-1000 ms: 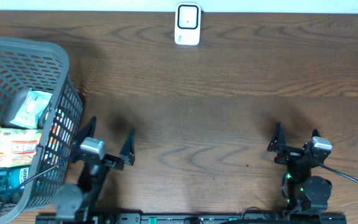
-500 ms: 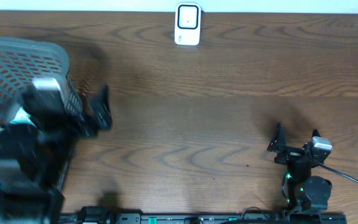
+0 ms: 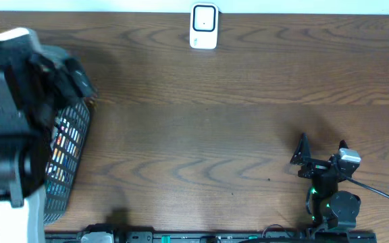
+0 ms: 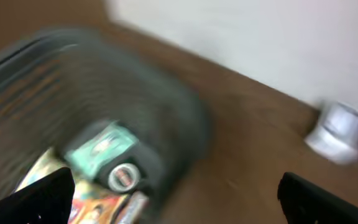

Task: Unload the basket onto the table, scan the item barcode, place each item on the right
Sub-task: 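Reach the left gripper into the basket and grasp the snack bag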

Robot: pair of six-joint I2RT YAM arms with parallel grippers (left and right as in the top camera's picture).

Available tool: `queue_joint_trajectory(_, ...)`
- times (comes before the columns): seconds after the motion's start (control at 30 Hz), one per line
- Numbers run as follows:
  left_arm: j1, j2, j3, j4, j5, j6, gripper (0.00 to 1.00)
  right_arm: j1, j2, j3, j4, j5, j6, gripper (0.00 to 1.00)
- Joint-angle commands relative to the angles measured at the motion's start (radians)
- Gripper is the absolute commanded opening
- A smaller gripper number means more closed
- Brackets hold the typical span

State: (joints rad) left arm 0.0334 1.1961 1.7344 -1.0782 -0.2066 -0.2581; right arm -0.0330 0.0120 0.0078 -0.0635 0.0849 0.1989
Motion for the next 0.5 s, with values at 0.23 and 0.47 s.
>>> queue_joint_trajectory(0.23,0.514,0.269,0.013,-0.192,0.139,-0.365,0.98,0.006,-0.006,-0.002,-0.002,0.006,0.010,0.99)
queue_joint_trajectory(0.47,0.633,0.525,-0.022,-0.298,0.181,-0.436,0.98,0.006,-0.006,-0.002,-0.002,0.006,0.010,0.99)
